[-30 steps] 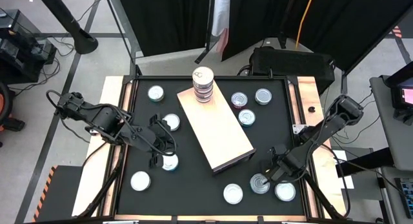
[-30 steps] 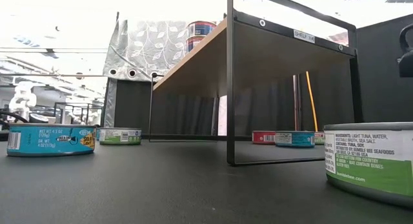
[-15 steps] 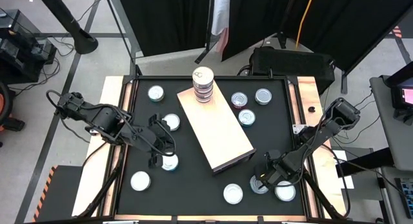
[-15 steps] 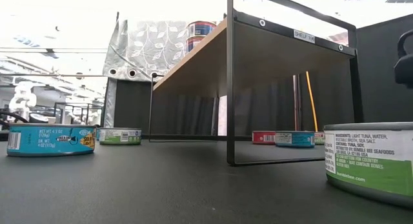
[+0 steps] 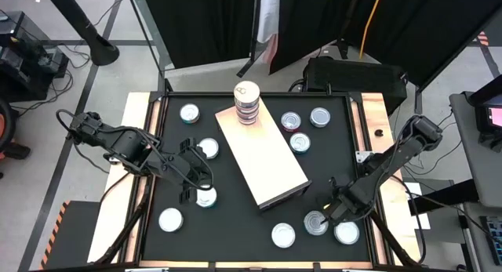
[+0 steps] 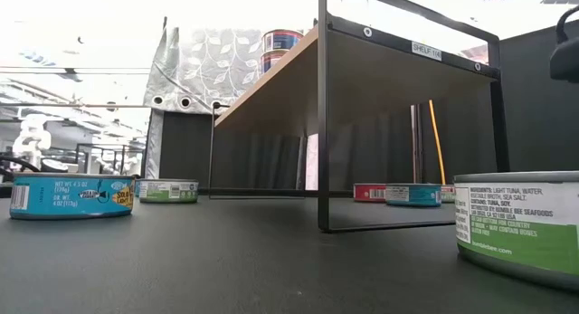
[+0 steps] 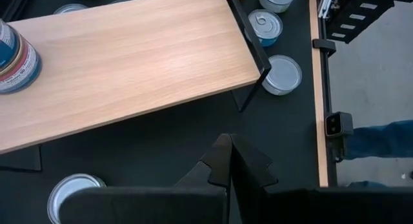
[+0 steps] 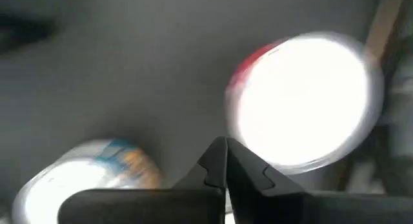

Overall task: Stack canned seafood by type on shelf
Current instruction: Put the red tuna can on the shelf

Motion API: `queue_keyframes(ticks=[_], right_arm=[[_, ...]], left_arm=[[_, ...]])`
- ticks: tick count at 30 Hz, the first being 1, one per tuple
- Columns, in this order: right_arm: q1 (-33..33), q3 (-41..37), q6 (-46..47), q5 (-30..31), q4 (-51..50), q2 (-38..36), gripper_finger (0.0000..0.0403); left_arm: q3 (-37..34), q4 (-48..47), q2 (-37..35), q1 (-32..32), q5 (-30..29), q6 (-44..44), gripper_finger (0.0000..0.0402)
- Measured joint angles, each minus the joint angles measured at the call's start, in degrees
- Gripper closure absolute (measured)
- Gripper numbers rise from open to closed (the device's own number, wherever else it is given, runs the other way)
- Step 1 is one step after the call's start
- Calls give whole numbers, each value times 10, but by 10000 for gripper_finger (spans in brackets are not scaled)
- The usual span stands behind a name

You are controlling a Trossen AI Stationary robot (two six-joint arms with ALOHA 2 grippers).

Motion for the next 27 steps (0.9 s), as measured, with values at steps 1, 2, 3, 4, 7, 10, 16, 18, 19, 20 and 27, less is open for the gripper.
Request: queue_keyframes(ticks=[1,2,3,4,7,10,16,18,19,20,27], right_arm=[[-2,0,0,-1,-19,-1,402],[-2,0,-3,-1,-28,0,402],[-2,0,-4,-1,-30,0,402],[-2,0,-4,-1,-30,1,403],[-2,-3,-4,-1,-18,8,403],[-2,-3,-5,-1,-15,24,403],[-2,-3,-5,-5,7,61,403],[-2,-3,-5,-10,17,71,403],[-2,-2,-5,-11,25,75,402],[-2,-3,-4,-11,37,79,402],[-6,-5,-4,-13,83,92,402]], left_arm=[[0,0,0,0,0,6,391],[0,0,0,0,0,8,391],[0,0,0,0,0,11,391],[0,0,0,0,0,13,391],[0,0,0,0,0,20,391],[0,0,0,0,0,20,391],[0,0,0,0,0,20,391],[0,0,0,0,0,20,391],[0,0,0,0,0,20,391],[0,0,0,0,0,20,391],[0,0,0,0,0,20,391]])
